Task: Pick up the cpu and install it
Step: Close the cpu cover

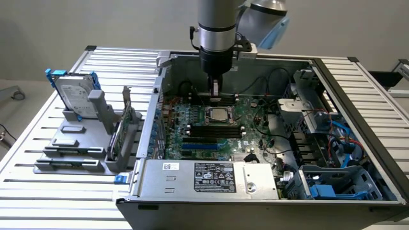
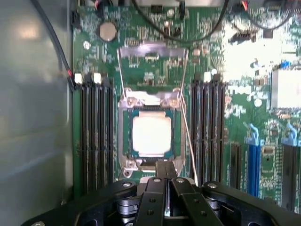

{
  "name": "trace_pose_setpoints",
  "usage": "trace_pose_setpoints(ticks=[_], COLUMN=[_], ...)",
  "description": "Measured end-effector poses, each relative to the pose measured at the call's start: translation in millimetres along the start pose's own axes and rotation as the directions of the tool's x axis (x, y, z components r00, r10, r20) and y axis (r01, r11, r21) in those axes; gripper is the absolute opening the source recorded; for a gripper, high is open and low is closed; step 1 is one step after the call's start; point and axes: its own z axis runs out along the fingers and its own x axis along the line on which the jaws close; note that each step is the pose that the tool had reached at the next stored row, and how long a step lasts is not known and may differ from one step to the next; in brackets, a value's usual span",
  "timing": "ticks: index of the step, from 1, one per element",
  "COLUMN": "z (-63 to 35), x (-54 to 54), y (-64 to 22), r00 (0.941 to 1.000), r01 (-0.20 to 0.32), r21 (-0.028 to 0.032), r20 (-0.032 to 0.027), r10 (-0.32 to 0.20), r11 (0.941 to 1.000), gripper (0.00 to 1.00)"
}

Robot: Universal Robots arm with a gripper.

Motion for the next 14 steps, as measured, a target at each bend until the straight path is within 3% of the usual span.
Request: trace_pose_setpoints(ticks=[14], z=[-10.6], x=[4.5], y=[64.3], r00=[1.0], r01=[0.0], r21=[0.0001], r20=[0.0001], r10=[0.0], r11=[1.0], gripper=[0.11])
